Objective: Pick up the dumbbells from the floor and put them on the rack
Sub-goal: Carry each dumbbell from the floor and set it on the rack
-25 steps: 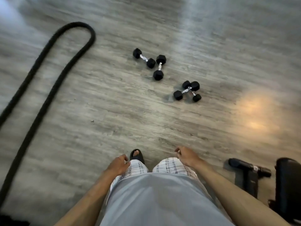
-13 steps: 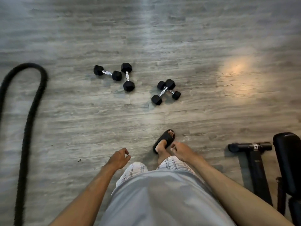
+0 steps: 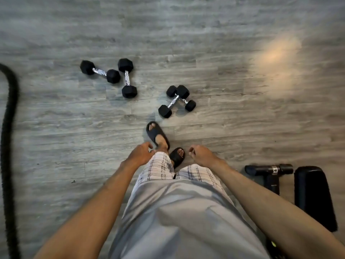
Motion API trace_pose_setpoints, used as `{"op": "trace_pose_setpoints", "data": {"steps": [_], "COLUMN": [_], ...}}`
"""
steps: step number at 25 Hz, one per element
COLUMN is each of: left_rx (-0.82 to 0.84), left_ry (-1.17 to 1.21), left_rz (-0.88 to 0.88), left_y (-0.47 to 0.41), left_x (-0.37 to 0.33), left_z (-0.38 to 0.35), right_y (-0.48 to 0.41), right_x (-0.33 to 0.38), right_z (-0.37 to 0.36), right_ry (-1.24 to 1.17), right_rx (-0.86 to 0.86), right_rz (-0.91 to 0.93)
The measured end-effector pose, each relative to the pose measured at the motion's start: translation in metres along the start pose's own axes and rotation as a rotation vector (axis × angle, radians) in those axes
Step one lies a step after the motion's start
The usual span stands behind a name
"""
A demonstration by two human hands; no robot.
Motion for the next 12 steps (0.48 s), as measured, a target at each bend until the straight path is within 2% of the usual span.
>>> {"op": "trace_pose_setpoints", "data": {"steps": [8, 12], "left_rx": [0.125, 0.139], "left_ry": [0.002, -0.034], "left_rz": [0.051, 0.042], "left_y": [-0.121, -0.196], "left_x": [-0.061, -0.078], "left_z": [0.034, 0.045], "right_y": [-0.115, -0.195], "right_x": [0.001, 0.001], "right_z": [0.075, 0.095], "right_ry": [0.019, -0.05], "right_rx": [0.103, 0.068], "right_rz": [-0.079, -0.141]}}
Point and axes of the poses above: each hand's wrist, its own y-axis away from the middle knuckle, its own z-axis out of the back of the hand, x = y × z, the point moved 1 cm from there along -y, towards the middle knuckle, and after that the axes turned 10 degrees about y, right-handed, at the moved point
